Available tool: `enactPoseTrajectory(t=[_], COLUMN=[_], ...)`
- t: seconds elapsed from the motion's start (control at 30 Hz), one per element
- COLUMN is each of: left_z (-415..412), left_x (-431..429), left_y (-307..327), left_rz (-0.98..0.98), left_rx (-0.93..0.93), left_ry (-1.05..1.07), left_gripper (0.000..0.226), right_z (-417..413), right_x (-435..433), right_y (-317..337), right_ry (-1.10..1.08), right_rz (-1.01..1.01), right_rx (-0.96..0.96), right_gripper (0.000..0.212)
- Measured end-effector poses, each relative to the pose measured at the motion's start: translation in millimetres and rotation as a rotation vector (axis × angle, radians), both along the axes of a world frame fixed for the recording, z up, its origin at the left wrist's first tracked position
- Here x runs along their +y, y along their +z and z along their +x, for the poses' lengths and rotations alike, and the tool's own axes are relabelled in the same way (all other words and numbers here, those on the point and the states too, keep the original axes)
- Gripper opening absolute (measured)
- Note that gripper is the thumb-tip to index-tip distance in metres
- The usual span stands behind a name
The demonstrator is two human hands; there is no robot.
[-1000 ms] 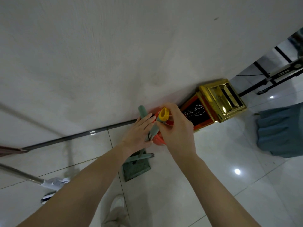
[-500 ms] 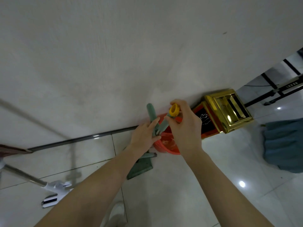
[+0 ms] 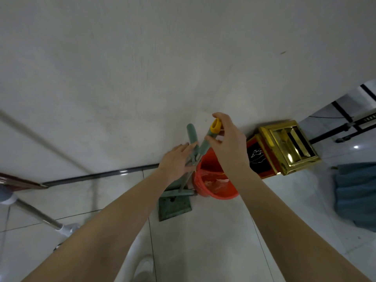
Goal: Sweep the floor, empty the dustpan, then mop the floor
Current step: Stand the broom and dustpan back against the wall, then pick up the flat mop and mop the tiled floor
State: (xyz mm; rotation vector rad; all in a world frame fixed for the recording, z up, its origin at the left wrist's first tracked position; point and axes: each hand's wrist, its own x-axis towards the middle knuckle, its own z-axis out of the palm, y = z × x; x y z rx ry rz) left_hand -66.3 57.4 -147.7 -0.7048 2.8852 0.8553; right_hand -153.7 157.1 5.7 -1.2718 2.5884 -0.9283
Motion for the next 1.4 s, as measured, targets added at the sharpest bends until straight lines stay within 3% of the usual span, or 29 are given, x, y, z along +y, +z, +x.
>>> enactPoseTrajectory(t=[0.13, 0.33, 0.5, 0.63, 0.87, 1.07, 1.4], left_z=[29, 101, 183, 249, 340, 387, 407], left_x=[-3, -8, -1, 12, 42, 36, 0], left_y=[17, 39, 72, 92, 105, 96, 77], left_rz=[0.036, 0.094, 0.063, 0.026, -0.004, -0.008, 0.071], left_rx=[0.029, 0.073, 0.132, 0.216, 0.28, 0.311, 0.41], left_ry=[0.077, 0.342, 0.656, 0.92, 1.28, 1.402, 1.476], left_gripper=[0.075, 0.066, 0.051, 0.039, 0.031, 0.034, 0.053], right_z=[0, 19, 54, 98, 201, 276, 347], right_x=[7, -2, -33, -63, -121, -168, -235], right_y=[12, 34, 45, 54, 66, 72, 71], right_ry=[0.087, 0.254, 0.564, 0.854, 1.257, 1.455, 1.665], right_rz=[0.076, -0.023, -0.16, -0.094, -0.064, -0.051, 0.188], right_rx=[0.102, 0.424, 0.349, 0.205, 0.279, 0.405, 0.769], right_gripper=[0.064, 0.047, 0.04, 0.03, 0.03, 0.037, 0.045])
